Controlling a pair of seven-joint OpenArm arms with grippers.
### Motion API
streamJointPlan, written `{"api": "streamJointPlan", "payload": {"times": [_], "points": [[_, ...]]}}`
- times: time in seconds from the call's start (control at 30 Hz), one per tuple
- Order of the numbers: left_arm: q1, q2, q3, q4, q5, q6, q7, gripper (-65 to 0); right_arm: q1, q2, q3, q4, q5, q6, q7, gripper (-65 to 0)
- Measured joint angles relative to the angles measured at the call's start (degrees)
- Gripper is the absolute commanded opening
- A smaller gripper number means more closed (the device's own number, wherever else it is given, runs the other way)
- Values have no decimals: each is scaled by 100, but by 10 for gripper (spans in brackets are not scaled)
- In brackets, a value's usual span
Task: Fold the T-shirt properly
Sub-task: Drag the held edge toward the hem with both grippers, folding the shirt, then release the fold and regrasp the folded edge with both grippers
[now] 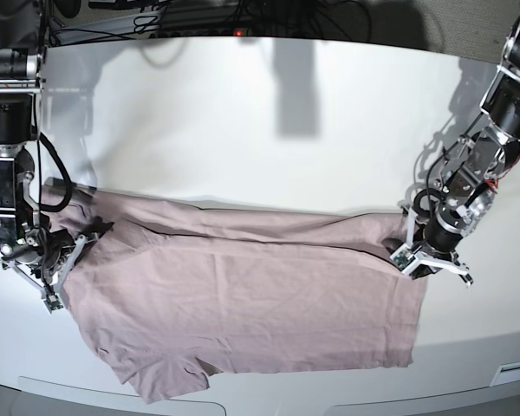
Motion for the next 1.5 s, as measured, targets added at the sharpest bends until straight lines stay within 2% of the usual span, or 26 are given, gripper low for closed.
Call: {"api": "streamJointPlan", "payload": {"times": [0.17,0.27,0.3,0.43,0.77,0.87,1.03,1.13,1.2,1.3,1.37,1.43,1.5], "points": [[-2,-4,2,-4,0,0,0,-650,0,-2,0,0,0,2,0,-650],[-4,-4,0,-4,35,2,-262,-461,0,0,0,0,0,0,-22,-650],[-11,-2,2,-4,37,11,-280,-429,2,-2,0,0,-2,0,-44,-650],[-22,-7,0,-4,42,352,-273,-426,0,-2,0,0,0,0,-50,-650],[-177,0,0,-13,39,356,-190,-431,2,-2,0,0,2,2,-85,-650],[-352,160,-2,-264,-94,363,-214,-431,2,0,0,-2,4,2,-90,-650],[-645,669,-4,-1189,-109,356,-341,-431,2,0,-2,-4,11,0,-131,-650],[-741,737,-4,-1309,-83,413,-249,-431,0,4,0,-7,4,2,-133,-650],[-815,695,-4,-1093,-105,890,168,-431,2,2,0,-7,0,0,-129,-650],[-955,472,-4,-407,-155,1270,809,-431,-2,-2,0,-4,-7,2,-129,-650],[-968,269,-4,262,-446,1353,1386,-431,-2,0,0,-4,-22,0,-131,-650],[-946,61,-4,938,-962,1307,2312,-431,0,0,-2,-4,0,0,-127,-650],[-852,-208,-4,1576,-1388,1047,2929,-431,0,-2,-2,-4,-11,0,-131,-650]]}}
